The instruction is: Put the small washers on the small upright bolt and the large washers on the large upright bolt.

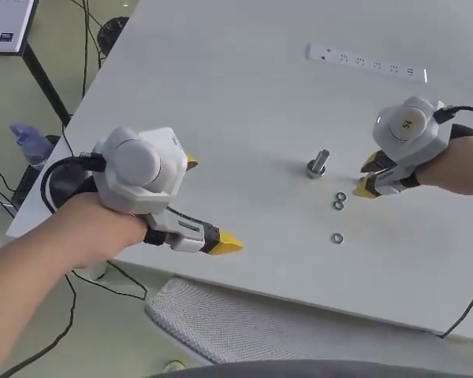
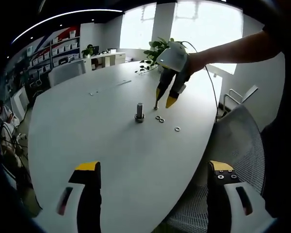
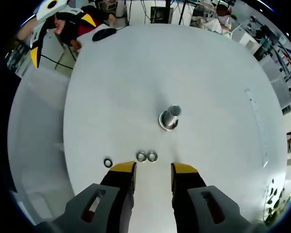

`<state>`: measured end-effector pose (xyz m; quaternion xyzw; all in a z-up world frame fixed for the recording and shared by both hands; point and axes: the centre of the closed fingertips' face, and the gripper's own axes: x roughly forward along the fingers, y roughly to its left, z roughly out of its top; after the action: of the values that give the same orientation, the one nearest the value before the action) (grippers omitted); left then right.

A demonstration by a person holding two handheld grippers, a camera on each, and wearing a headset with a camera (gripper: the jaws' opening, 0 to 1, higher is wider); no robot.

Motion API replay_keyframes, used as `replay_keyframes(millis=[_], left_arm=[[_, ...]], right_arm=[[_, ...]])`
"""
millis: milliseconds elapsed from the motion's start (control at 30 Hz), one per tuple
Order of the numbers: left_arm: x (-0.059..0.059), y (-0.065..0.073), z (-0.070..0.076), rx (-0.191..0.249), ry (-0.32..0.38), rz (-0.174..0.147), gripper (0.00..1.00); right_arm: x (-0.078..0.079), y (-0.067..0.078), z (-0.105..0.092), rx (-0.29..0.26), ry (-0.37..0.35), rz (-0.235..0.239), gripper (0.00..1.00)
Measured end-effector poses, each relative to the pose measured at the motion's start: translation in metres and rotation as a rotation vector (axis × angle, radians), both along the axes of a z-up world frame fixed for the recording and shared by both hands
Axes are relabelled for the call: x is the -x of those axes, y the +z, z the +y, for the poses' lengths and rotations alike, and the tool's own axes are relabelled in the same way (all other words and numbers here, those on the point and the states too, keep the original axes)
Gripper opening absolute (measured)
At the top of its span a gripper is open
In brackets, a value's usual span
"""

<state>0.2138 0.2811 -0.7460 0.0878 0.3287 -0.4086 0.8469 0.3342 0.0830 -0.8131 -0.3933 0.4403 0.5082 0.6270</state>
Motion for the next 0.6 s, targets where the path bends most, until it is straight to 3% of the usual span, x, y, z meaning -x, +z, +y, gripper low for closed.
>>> replay_keyframes(millis=[100,367,600], left_arm=[[0.002,0.000,0.001,-0.006,-0.015,0.002,0.91],[0.005,0.004,0.005,-0.004,-0.019,-0.004,0.90],[0.010,0.002,0.005,-0.005,-0.034,0.006,0.88]], right_arm=[[0.012,-0.005,0.001,0.000,-0.002,0.009,0.30],[0.023,-0.011,0.000,0.009,-0.016,0.012,0.29],[0.035,-0.018,0.004,-0.010,-0.070,0.047,0.29]])
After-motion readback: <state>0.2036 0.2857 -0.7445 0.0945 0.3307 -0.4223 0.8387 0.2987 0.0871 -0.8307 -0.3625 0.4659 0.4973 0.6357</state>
